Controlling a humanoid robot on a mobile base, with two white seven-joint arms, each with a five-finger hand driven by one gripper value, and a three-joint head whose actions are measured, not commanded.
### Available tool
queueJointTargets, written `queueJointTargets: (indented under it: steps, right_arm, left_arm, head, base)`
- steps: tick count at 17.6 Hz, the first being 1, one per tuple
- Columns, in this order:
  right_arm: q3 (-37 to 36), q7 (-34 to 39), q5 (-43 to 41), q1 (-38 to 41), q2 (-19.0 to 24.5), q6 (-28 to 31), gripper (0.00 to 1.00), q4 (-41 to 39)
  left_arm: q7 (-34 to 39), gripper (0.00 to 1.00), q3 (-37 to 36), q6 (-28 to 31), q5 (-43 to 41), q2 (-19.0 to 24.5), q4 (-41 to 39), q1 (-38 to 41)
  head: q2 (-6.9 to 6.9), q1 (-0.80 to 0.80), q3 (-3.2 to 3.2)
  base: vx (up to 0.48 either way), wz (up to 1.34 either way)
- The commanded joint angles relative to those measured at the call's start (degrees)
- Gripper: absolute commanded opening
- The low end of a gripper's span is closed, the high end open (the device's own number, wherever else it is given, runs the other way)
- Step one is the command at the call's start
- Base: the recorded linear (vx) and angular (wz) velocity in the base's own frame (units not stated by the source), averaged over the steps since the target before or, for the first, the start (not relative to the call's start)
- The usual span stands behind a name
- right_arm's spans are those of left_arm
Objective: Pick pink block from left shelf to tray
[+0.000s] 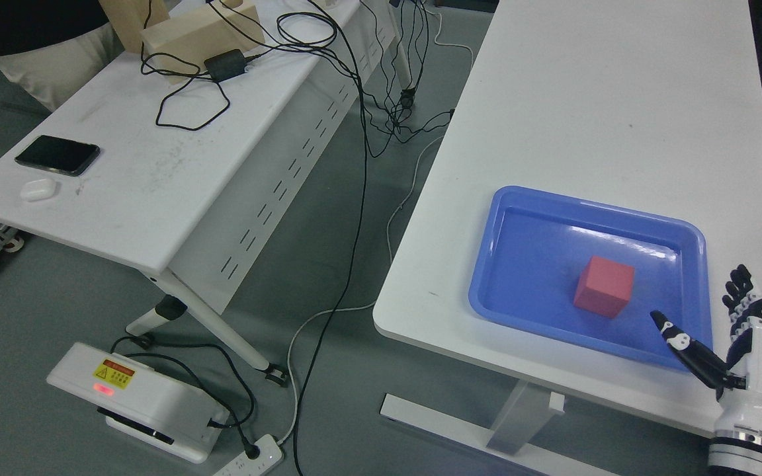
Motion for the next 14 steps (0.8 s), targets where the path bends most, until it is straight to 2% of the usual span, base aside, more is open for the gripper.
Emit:
queueJointTargets:
  steps: [1, 14]
  right_arm:
    - [-0.83, -0.40, -0.87, 0.04, -1.00, 0.67, 1.00, 0.01]
    - [-0.83, -1.20, -0.87, 0.04, -1.00, 1.02, 1.00, 0.01]
  left_arm:
    - [0.01, 1.00, 0.00, 0.04, 0.44, 1.00, -1.00, 0.00]
    - [0.01, 1.00, 0.00, 0.04, 0.44, 1.00, -1.00, 0.00]
  head:
    - [0.00, 0.00, 0.00]
    - [0.00, 0.00, 0.00]
  base:
    - [-0.135, -0.03]
    - [-0.148, -0.11]
